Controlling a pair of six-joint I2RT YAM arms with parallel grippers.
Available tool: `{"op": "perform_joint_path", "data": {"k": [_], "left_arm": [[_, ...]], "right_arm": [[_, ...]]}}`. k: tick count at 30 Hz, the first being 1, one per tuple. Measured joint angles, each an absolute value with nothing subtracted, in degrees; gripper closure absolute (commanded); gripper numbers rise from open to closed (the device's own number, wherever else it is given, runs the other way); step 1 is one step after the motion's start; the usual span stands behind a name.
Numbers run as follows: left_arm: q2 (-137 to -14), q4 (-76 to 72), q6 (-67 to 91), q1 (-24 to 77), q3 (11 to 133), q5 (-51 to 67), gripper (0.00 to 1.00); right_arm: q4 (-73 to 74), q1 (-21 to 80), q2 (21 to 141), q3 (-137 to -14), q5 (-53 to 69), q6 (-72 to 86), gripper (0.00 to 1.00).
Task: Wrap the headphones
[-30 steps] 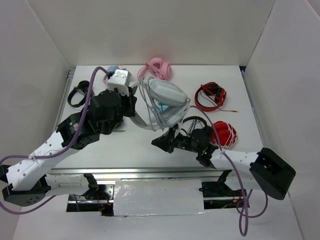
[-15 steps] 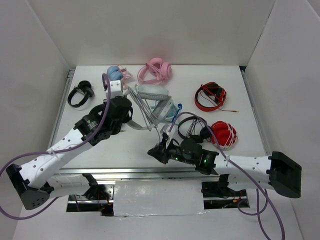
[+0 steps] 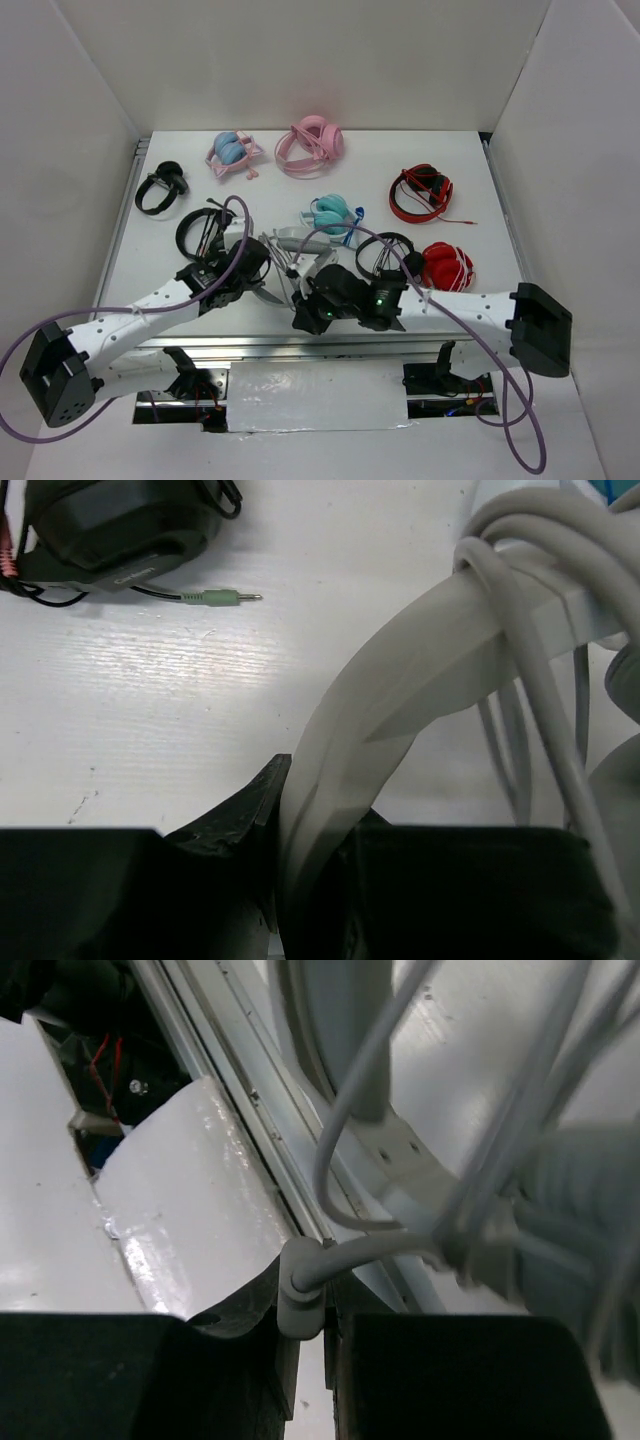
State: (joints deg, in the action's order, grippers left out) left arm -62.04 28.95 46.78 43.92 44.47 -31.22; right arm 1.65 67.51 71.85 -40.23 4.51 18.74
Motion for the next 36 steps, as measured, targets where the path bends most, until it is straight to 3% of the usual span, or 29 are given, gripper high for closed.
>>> {"op": "perform_joint_path", "data": {"k": [8, 17, 28, 34, 36], "left_arm": [[-65.0, 23.9, 46.9, 43.8, 40.8, -28.5, 1.00], [-65.5, 21.2, 48.5, 43.6, 37.2, -26.5, 1.00], [-70.9, 18.2, 50.1, 40.9, 35.3, -23.8, 1.00], [-75.7, 14.5, 49.7, 38.5, 35.2, -21.0, 1.00], [-77.8, 13.6, 49.7, 38.1, 35.3, -20.2, 1.00]], "right_arm": [[15.0, 62.7, 83.9, -52.8, 15.3, 20.0, 1.00], [17.5, 58.8, 86.6, -54.0, 23.9, 24.1, 1.00], [20.8, 57.5, 92.4, -57.4, 24.3, 26.3, 0.98], [21.5, 57.0, 95.4, -59.8, 21.9, 28.5, 0.90], [21.8, 56.4, 96.2, -60.3, 22.0, 29.2, 0.82]]}}
